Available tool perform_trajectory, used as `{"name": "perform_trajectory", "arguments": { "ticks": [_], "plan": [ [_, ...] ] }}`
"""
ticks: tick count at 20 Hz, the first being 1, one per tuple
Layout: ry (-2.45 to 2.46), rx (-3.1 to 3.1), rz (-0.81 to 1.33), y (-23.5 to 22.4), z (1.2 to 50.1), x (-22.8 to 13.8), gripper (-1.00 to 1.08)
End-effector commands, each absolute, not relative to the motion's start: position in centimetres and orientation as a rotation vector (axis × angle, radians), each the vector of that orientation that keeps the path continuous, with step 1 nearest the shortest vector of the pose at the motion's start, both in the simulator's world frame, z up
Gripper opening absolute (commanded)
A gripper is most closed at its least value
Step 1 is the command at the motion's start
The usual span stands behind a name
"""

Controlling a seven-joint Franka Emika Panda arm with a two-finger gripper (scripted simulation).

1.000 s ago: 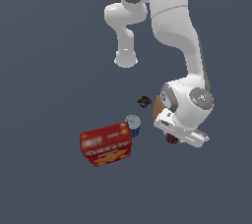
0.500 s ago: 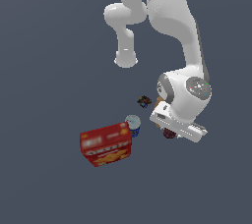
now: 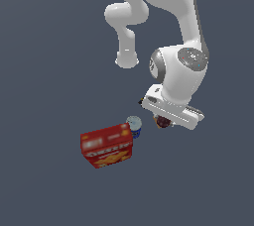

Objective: Pick up a designated object from a clutter of objects.

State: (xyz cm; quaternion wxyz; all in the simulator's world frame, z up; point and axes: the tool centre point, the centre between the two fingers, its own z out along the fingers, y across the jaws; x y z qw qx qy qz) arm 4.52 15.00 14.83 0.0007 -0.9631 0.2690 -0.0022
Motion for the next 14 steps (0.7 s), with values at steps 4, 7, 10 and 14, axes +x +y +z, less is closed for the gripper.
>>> {"name": "perform_trajectory", "arguments": {
  "ticks": [4,7,10,14],
  "plan": [
    [0.844,-3.024,-0.006,12.0,20.1,3.1,-1.0],
    [0.843,-3.024,-0.005,10.2,23.2,2.3,-1.0],
    [0.842,-3.024,-0.003,8.6,26.2,1.6,-1.0],
    [0.842,-3.024,-0.001,6.6,29.8,0.8,-1.0]
  ]
}}
